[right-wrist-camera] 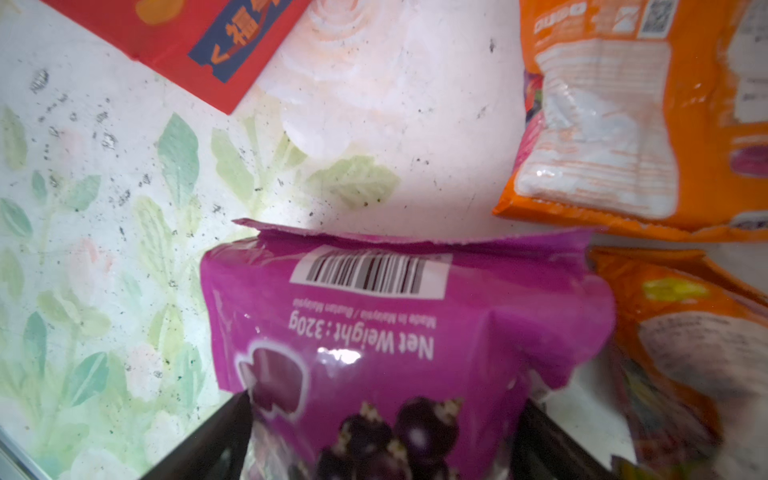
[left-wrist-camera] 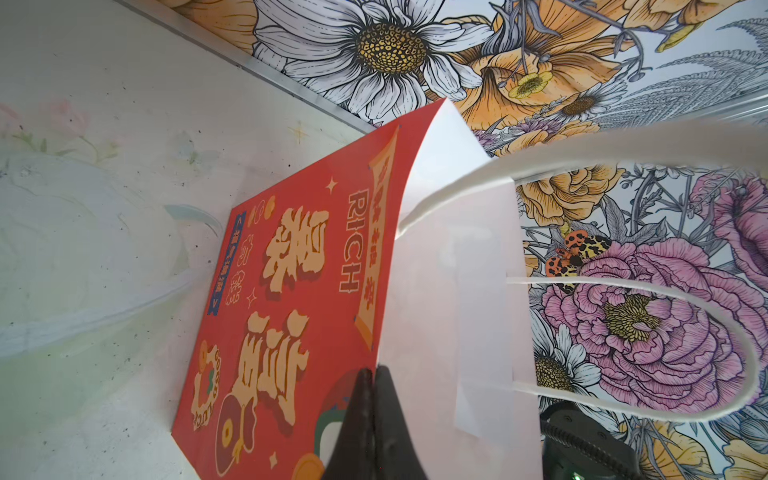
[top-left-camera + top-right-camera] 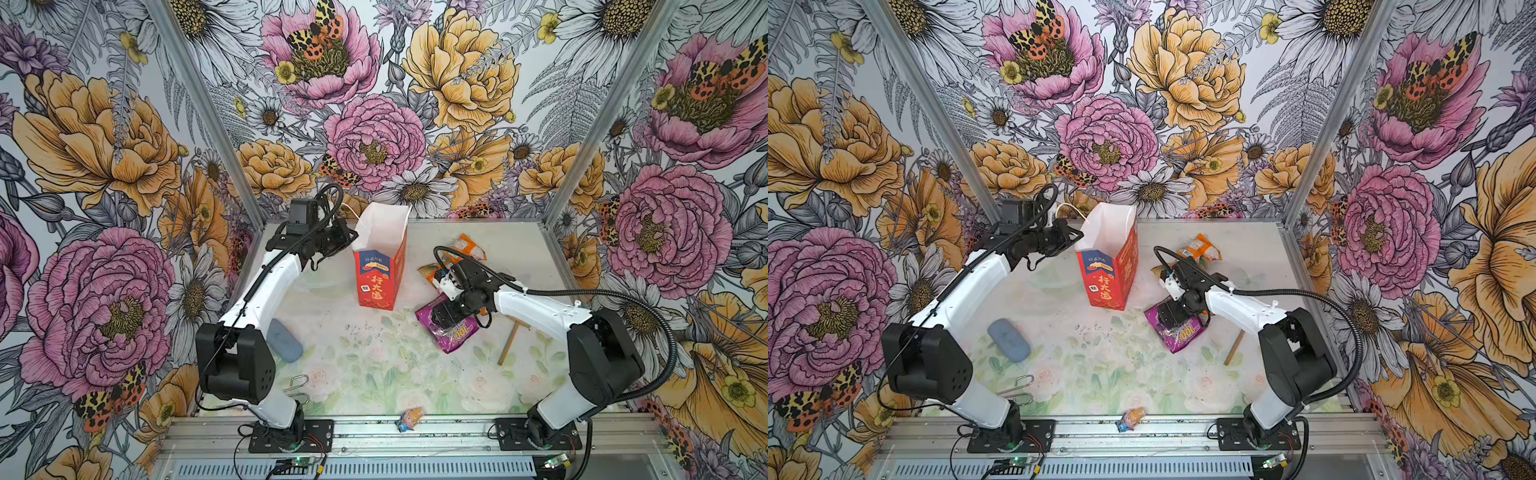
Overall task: Place the snacks into the paper bag
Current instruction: 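Move the right gripper to the purple grape snack bag and grasp it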
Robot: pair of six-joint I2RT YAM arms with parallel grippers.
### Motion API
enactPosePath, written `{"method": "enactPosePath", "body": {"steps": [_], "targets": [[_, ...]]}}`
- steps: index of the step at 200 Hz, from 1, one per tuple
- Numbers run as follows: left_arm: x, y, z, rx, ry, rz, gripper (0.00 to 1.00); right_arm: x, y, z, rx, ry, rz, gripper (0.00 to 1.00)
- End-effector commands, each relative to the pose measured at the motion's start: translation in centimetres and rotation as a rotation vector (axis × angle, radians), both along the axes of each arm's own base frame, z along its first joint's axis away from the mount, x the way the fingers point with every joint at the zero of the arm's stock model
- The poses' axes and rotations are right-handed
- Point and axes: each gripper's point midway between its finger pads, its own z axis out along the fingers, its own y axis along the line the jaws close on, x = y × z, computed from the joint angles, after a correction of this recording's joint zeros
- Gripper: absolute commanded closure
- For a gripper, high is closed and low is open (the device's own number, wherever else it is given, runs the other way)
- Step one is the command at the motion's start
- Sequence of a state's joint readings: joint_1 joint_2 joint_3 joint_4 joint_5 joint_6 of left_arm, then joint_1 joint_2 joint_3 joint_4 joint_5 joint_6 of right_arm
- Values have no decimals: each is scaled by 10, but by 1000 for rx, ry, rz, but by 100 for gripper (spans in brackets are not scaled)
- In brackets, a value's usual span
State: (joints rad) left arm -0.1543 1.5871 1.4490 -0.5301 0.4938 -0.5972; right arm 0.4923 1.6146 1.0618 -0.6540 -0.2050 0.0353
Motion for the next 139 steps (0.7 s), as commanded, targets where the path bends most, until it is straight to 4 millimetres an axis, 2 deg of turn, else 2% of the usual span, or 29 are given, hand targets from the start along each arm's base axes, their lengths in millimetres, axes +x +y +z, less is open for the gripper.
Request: {"method": "enactPosePath", "body": {"steps": [1,38,73,139], "targets": [[-4,-2,7,-3,-20,6,100,-5,-11,-19,-85,34,-6,7],[-4,-1,7,-4,-19,12,100,0,-15,-25,-122,32,-14,21],[-5,-1,10,-6,-24,14,100,6,-11,-12,-102,-7,-8,50],[-5,-3,9,-9,-22,11,100,15,4,14,-16,-42,6,94]]}}
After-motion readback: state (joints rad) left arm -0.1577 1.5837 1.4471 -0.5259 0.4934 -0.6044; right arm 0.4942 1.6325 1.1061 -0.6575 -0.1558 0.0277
